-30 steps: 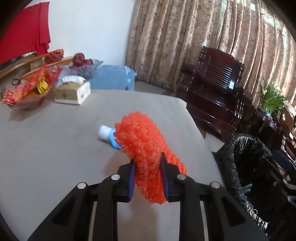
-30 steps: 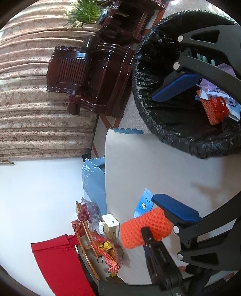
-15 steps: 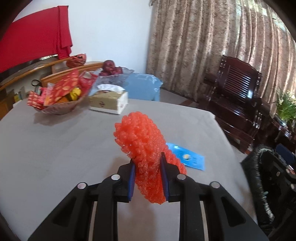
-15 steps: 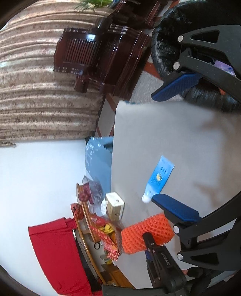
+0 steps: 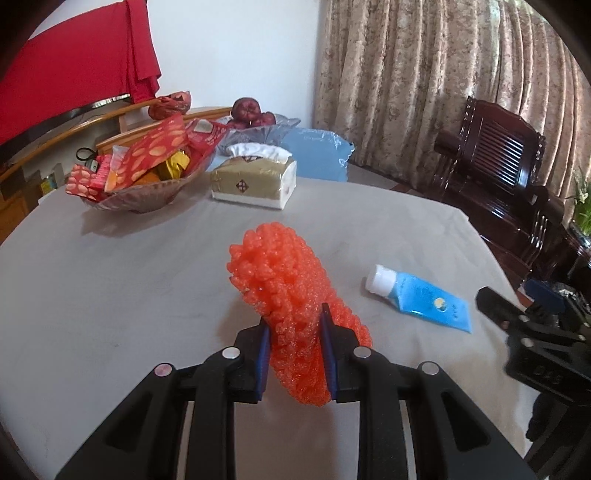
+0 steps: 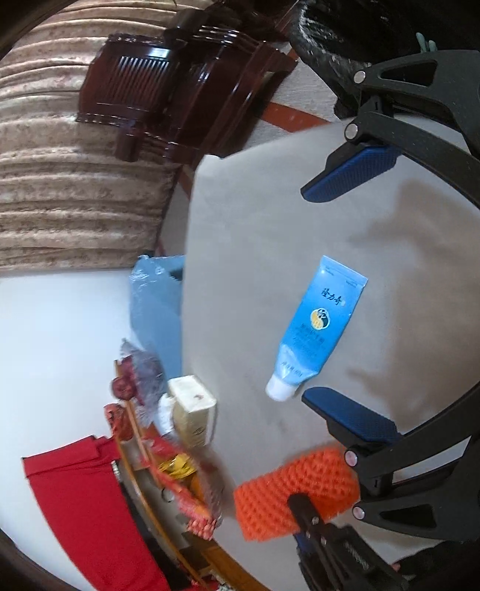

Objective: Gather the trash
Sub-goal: 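Move the right tool over the blue tube while the left tool holds the net, then close the right tool around the blue tube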

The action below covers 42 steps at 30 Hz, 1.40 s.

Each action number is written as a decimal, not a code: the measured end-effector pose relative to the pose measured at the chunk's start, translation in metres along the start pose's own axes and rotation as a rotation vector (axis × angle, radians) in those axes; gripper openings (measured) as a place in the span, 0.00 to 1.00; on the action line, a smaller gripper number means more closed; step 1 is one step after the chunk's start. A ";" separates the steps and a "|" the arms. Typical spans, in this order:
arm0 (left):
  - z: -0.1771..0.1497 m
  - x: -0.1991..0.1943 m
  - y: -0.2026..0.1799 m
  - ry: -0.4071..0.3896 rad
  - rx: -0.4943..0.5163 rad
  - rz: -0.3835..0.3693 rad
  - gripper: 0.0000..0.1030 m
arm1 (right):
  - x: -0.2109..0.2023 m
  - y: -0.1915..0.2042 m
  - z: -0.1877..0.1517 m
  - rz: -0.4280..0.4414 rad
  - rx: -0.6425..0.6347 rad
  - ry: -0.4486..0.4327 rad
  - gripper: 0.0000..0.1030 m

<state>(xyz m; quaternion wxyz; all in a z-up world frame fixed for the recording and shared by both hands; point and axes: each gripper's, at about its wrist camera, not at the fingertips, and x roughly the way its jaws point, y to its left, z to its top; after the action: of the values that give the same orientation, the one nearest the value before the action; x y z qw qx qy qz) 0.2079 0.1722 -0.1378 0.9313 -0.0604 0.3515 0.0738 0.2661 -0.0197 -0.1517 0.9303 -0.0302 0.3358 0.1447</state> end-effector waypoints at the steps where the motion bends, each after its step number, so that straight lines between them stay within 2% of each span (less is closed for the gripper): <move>1: 0.000 0.003 0.002 0.004 -0.004 0.004 0.23 | 0.006 0.002 -0.001 -0.003 -0.006 0.012 0.95; 9: 0.002 0.009 0.017 0.008 -0.024 0.013 0.23 | 0.040 0.031 0.007 0.019 -0.036 0.069 0.94; 20: 0.009 0.013 0.036 0.006 -0.069 0.015 0.23 | 0.073 0.049 0.013 -0.017 -0.081 0.173 0.94; 29: 0.014 0.011 0.034 -0.003 -0.078 0.017 0.24 | 0.083 0.036 0.011 -0.078 -0.063 0.237 0.90; 36: 0.014 0.010 0.031 0.002 -0.077 0.014 0.24 | 0.072 -0.005 0.002 -0.120 0.008 0.248 0.90; 39: 0.013 0.012 0.025 0.007 -0.075 0.011 0.24 | 0.065 -0.015 0.003 -0.126 0.019 0.227 0.90; 42: 0.012 0.015 0.020 0.012 -0.072 0.009 0.24 | 0.059 -0.007 0.005 -0.084 -0.005 0.188 0.89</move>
<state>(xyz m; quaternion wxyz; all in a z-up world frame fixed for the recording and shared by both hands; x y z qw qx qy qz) 0.2229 0.1952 -0.1399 0.9261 -0.0926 0.3543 0.0905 0.3145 -0.0113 -0.1860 0.8998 -0.0601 0.4198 0.1030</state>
